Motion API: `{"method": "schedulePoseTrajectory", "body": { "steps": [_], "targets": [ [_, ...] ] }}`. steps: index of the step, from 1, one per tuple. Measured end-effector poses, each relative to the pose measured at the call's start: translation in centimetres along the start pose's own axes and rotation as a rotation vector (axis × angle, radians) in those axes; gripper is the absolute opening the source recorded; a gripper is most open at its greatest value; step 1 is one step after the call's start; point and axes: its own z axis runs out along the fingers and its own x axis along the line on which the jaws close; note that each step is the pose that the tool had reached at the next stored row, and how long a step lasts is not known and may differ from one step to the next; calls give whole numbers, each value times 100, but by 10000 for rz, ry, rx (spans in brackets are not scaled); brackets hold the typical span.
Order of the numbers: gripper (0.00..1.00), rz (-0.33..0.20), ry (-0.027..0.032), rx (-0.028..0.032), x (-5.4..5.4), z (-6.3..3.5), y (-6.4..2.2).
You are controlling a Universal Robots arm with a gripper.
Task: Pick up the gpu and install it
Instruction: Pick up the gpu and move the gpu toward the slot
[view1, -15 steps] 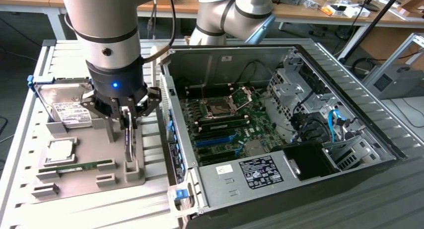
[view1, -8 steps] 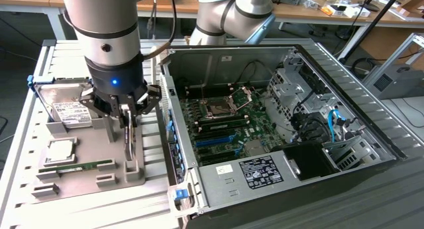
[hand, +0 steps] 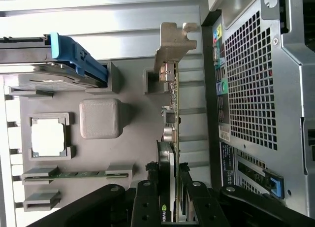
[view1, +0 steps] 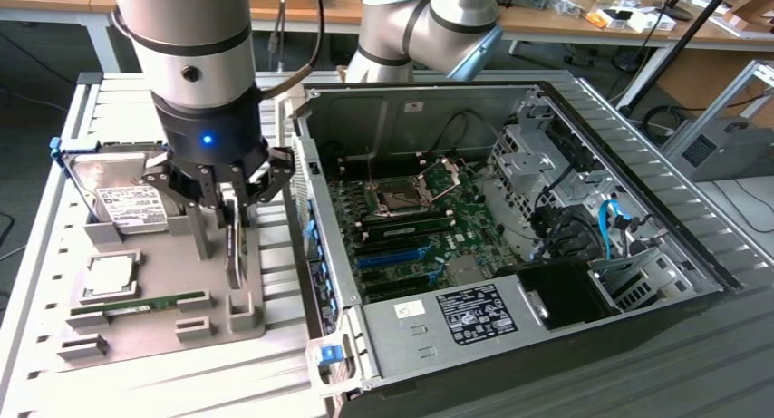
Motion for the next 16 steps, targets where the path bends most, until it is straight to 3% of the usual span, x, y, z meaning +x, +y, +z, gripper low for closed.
{"method": "schedulePoseTrajectory", "body": {
  "steps": [16],
  "targets": [
    [27,0,0,0,-6,-251,11]
  ]
}}
